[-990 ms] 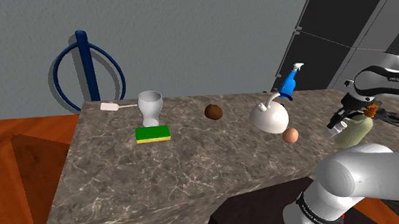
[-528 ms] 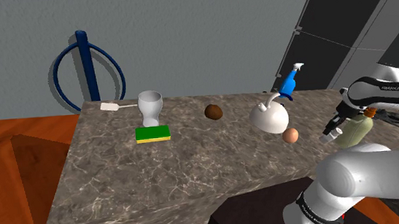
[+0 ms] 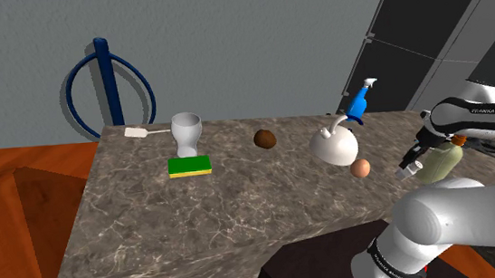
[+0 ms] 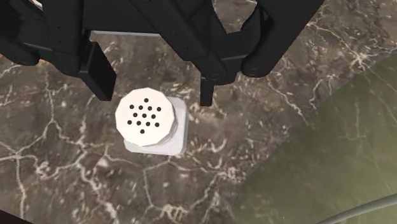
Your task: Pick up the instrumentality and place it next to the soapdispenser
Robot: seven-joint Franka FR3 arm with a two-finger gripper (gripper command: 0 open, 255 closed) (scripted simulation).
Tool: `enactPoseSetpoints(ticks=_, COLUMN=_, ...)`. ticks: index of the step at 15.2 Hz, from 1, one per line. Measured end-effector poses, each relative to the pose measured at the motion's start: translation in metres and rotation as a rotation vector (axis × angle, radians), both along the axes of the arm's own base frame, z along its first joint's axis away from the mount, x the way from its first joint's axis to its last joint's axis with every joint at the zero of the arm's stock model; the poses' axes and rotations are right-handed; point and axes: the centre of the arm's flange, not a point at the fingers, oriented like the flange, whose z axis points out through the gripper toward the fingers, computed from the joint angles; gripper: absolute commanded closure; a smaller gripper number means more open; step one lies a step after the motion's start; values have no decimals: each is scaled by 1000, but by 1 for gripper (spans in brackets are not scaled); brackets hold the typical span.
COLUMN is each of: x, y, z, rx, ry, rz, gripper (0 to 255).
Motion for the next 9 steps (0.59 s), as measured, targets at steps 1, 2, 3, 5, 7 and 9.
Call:
enactPoseSetpoints(ticks=1, x=0, y=0, z=0, rx=0, ry=0, rz=0, gripper=0)
enactPoseSetpoints(ticks=2, x=0, y=0, z=0, rx=0, ry=0, rz=0, gripper=0)
enactPoseSetpoints(ticks=3, x=0, y=0, z=0, rx=0, ry=0, rz=0, gripper=0)
enactPoseSetpoints(ticks=5, x=0, y=0, z=0, rx=0, ry=0, rz=0, gripper=0)
enactPoseSetpoints(ticks=7, x=-1, y=0, z=15, rx=-1, ry=-1, rz=0, gripper=0)
enactPoseSetpoints(ticks=9, x=-5, y=0, z=38, rx=-2, ry=-1, rz=0, gripper=0)
